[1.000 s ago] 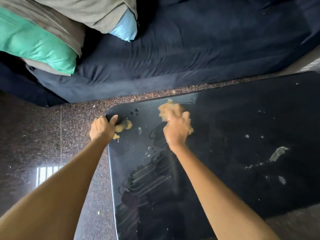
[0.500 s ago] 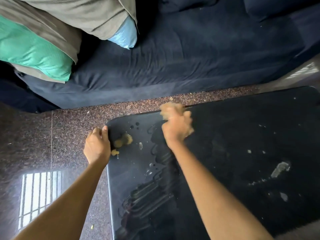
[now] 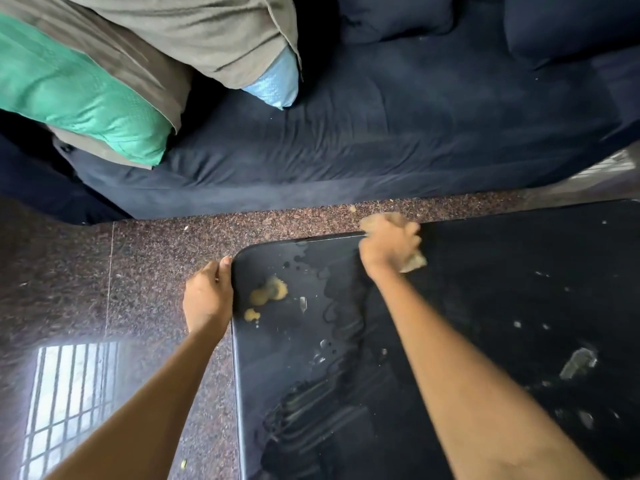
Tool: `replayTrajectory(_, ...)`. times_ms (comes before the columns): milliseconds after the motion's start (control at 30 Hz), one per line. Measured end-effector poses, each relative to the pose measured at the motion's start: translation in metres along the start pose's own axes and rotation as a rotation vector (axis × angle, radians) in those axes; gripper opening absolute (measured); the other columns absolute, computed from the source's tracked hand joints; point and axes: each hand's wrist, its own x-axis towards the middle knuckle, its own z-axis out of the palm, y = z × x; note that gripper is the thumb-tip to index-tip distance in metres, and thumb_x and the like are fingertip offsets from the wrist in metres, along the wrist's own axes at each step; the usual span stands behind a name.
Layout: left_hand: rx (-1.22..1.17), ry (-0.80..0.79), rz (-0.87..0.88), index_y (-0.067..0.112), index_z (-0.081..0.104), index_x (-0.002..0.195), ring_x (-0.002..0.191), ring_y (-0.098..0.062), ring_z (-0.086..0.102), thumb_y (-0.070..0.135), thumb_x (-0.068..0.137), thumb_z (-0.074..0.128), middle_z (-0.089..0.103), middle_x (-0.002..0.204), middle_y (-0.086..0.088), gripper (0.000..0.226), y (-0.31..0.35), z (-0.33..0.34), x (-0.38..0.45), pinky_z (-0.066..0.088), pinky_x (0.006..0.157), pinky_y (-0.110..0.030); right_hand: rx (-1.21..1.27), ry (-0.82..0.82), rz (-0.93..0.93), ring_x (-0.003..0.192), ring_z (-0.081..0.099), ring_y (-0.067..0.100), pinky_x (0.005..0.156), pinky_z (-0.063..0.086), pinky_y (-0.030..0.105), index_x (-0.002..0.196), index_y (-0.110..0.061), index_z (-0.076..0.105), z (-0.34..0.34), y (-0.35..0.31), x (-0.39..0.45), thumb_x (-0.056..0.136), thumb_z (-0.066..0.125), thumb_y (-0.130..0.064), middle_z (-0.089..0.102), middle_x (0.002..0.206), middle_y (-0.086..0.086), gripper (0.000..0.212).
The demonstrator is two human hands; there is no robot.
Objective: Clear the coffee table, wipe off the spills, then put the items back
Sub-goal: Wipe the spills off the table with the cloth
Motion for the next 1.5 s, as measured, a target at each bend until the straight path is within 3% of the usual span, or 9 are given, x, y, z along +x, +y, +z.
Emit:
replayTrajectory(300, -0.128, -0.015, -0.111, -0.001, 0.057, 0.080, 0.073, -0.030, 0.053, 0.031, 0.100, 0.037, 0.060, 0.079, -0.019, 0.043, 0.000, 0.003, 0.002, 0.034, 0.064, -0.032, 0.195, -0.115, -0.900, 0.106, 0.053, 0.019, 0.085, 0.043, 0.028, 0.111, -0.022, 0.067, 0.034, -0.060, -0.087, 0.073, 0.059, 0.009, 0.057, 0.128, -0.008, 0.050)
replayTrajectory(433, -0.163, -0.020, -0.128, -0.002, 0.064, 0.096, 0.086, -0.036, 0.060, 0.031, 0.100, 0.038, 0.066, 0.094, -0.025, 0.042, -0.004, 0.003, 0.000, 0.043, 0.073, -0.037, 0.290, 0.061, -0.640, 0.095, 0.059, 0.007, 0.060, 0.055, 0.029, 0.103, -0.036, 0.067, 0.007, 0.015, -0.040, 0.075, 0.053, 0.016, 0.061, 0.112, -0.021, 0.060)
replayTrajectory(633, -0.269, -0.073, -0.136, 0.003, 0.066, 0.096, 0.082, -0.031, 0.065, 0.036, 0.099, 0.037, 0.070, 0.094, -0.018, 0.044, -0.013, -0.004, 0.007, 0.052, 0.077, -0.035, 0.279, 0.255, -0.127, 0.111, 0.049, 0.034, 0.094, 0.042, 0.047, 0.108, -0.012, 0.065, 0.035, -0.028, -0.052, 0.072, 0.056, 0.011, 0.056, 0.127, 0.008, 0.043)
replayTrajectory(833, -0.176, -0.079, -0.179, 0.002, 0.064, 0.105, 0.090, -0.031, 0.065, 0.039, 0.100, 0.033, 0.068, 0.102, -0.019, 0.049, -0.030, -0.018, 0.007, 0.052, 0.081, -0.037, 0.289, 0.041, -0.761, 0.119, 0.047, 0.029, 0.102, 0.039, 0.044, 0.099, -0.012, 0.067, 0.079, -0.102, -0.153, 0.081, 0.025, -0.006, 0.058, 0.122, 0.007, 0.046)
replayTrajectory(933, -0.171, -0.060, -0.156, -0.001, 0.063, 0.107, 0.093, -0.032, 0.063, 0.036, 0.101, 0.032, 0.067, 0.104, -0.021, 0.048, -0.025, -0.021, 0.000, 0.048, 0.080, -0.037, 0.163, -0.070, -1.160, 0.125, 0.048, 0.028, 0.110, 0.031, 0.046, 0.101, -0.014, 0.070, 0.074, -0.058, -0.144, 0.077, 0.045, 0.008, 0.057, 0.131, 0.005, 0.041)
replayTrajectory(1133, -0.286, -0.097, -0.179, 0.004, 0.063, 0.101, 0.089, -0.031, 0.066, 0.040, 0.099, 0.033, 0.069, 0.101, -0.016, 0.046, -0.010, -0.009, -0.004, 0.053, 0.084, -0.044, 0.262, 0.266, -0.767, 0.105, 0.061, 0.012, 0.085, 0.049, 0.024, 0.095, -0.028, 0.072, 0.024, 0.038, -0.076, 0.080, 0.053, 0.006, 0.064, 0.120, -0.009, 0.042)
replayTrajectory(1300, -0.233, -0.107, -0.146, 0.002, 0.061, 0.101, 0.081, -0.024, 0.059, 0.037, 0.100, 0.033, 0.068, 0.100, -0.016, 0.046, -0.017, -0.007, -0.006, 0.048, 0.079, -0.035, 0.299, 0.255, -0.078, 0.116, 0.054, 0.033, 0.085, 0.044, 0.042, 0.109, -0.024, 0.066, 0.043, 0.003, -0.105, 0.072, 0.051, 0.007, 0.053, 0.136, 0.006, 0.050)
replayTrajectory(1400, -0.199, -0.112, -0.122, 0.003, 0.061, 0.102, 0.079, -0.024, 0.059, 0.038, 0.100, 0.032, 0.067, 0.098, -0.015, 0.045, -0.026, -0.010, -0.012, 0.048, 0.075, -0.033, 0.211, 0.167, -0.301, 0.093, 0.059, 0.028, 0.070, 0.047, 0.036, 0.105, -0.030, 0.063, 0.060, -0.037, -0.165, 0.071, 0.056, -0.011, 0.059, 0.120, 0.005, 0.040)
replayTrajectory(1500, -0.138, -0.095, -0.086, 0.001, 0.060, 0.105, 0.090, -0.032, 0.063, 0.037, 0.101, 0.031, 0.067, 0.103, -0.020, 0.047, -0.029, -0.010, -0.020, 0.046, 0.078, -0.036, 0.162, 0.037, -0.753, 0.117, 0.054, 0.028, 0.095, 0.048, 0.038, 0.108, -0.025, 0.064, 0.077, -0.026, -0.199, 0.065, 0.063, 0.000, 0.055, 0.132, 0.001, 0.050)
